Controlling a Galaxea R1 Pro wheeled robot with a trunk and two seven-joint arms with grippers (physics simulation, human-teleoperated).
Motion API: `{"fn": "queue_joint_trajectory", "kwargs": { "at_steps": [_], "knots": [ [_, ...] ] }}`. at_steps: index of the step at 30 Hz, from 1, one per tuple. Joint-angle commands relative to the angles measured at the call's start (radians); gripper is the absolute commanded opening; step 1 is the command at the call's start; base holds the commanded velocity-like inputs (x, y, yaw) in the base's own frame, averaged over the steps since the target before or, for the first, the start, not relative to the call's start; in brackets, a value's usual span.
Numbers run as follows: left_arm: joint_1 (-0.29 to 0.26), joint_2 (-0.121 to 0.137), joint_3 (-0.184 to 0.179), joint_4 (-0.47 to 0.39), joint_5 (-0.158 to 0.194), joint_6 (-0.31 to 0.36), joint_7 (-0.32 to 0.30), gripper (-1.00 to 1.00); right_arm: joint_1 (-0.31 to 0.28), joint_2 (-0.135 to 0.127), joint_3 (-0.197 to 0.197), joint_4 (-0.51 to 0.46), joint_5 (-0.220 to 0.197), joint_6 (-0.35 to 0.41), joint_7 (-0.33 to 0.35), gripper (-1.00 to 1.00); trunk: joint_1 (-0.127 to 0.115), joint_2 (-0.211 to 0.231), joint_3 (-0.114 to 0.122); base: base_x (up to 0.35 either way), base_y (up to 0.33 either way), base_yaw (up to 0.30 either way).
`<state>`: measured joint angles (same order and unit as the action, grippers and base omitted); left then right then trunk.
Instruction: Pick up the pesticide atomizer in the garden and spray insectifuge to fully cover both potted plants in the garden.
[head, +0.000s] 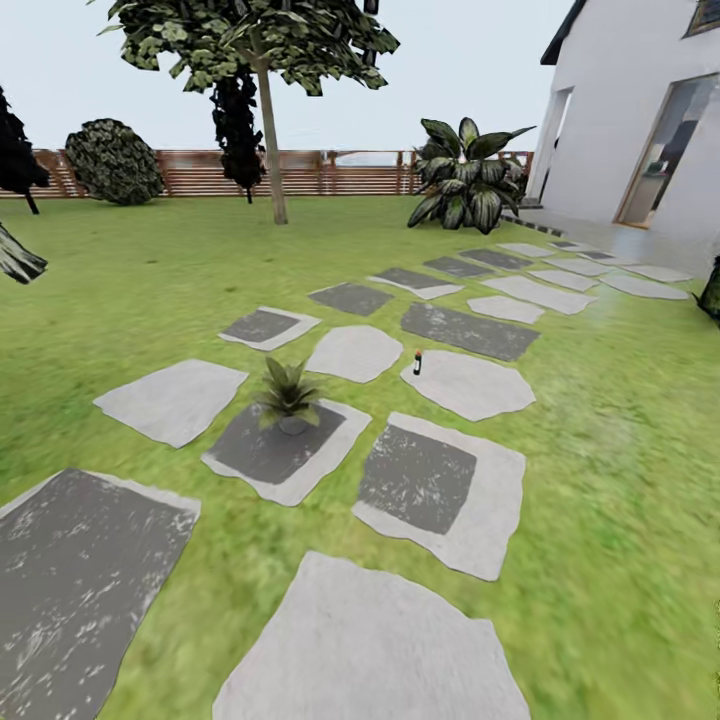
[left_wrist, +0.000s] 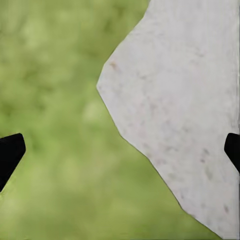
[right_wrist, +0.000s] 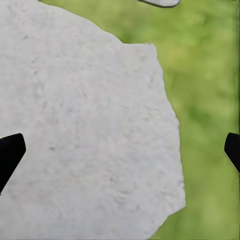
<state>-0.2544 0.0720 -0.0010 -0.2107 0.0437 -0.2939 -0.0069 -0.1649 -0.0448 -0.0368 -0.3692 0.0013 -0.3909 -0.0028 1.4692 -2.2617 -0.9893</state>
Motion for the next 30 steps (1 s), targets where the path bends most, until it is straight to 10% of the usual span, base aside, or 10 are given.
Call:
{"fn": "queue_joint_trajectory", "kwargs": {
  "at_steps": [1,30],
  "knots": [
    [0.0,0.0,0.0,0.001,0.004,-0.003,-0.001,1.0,-0.001,0.0,-0.002,0.001,0.0,-0.003,0.0,1.0,0.0,0.0,-0.001,0.338,0.08,-0.3],
    [0.001,0.0,-0.002,0.001,0.002,-0.003,-0.001,1.0,-0.001,0.005,-0.002,0.0,-0.001,-0.005,-0.001,1.0,0.0,0.0,-0.001,0.337,0.082,-0.247]
  ]
}}
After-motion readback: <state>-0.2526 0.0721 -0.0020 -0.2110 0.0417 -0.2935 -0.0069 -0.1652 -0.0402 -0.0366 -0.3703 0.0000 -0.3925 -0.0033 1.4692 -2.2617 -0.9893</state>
